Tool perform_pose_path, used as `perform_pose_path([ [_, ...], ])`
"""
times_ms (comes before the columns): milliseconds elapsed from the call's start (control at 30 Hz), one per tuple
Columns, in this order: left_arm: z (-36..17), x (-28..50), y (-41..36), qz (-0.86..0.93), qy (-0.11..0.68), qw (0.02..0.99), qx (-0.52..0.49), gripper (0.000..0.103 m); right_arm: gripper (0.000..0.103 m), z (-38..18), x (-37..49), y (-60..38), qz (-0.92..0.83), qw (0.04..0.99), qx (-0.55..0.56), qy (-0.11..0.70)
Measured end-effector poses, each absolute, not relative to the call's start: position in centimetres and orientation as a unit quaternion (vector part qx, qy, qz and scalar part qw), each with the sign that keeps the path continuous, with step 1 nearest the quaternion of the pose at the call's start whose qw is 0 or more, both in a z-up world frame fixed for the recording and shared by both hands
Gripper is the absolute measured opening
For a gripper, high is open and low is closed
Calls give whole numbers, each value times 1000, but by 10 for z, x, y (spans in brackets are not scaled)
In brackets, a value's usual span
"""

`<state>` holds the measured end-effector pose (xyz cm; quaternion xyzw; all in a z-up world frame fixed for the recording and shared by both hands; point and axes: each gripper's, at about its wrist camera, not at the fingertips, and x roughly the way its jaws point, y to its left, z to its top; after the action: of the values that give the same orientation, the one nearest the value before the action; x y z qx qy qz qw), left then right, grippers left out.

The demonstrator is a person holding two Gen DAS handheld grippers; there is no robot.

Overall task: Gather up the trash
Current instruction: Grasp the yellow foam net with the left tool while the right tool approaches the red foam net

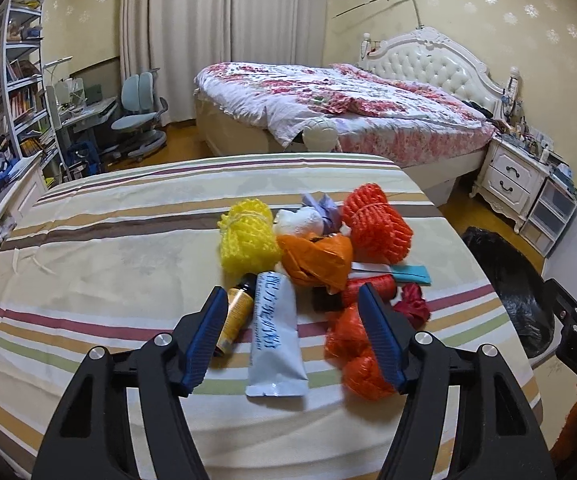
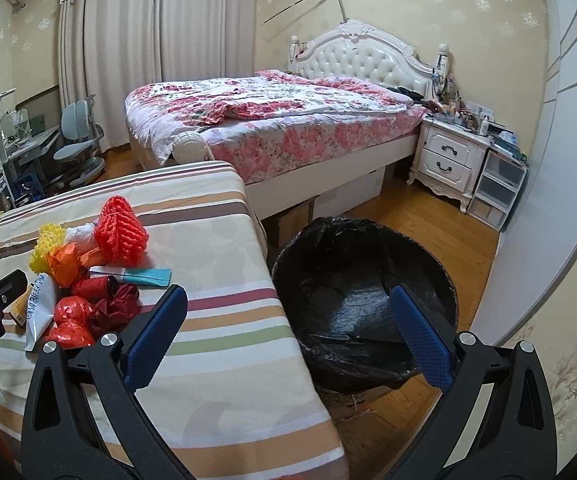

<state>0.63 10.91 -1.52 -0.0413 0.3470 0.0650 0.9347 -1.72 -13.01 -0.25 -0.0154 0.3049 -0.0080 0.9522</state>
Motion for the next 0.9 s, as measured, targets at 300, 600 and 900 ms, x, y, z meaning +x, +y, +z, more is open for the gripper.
perform_pose_path([
  [300, -18, 45, 150, 90, 370, 923, -53, 66, 99, 2, 21, -92, 37, 949, -26, 313],
  [600, -31, 68, 155, 94, 397, 912, -34, 69, 82, -3, 53, -72, 65, 939, -18, 336],
  [900, -42, 86, 167, 85, 423, 901, -41, 69, 79, -5, 65, -59, 79, 934, -20, 348],
])
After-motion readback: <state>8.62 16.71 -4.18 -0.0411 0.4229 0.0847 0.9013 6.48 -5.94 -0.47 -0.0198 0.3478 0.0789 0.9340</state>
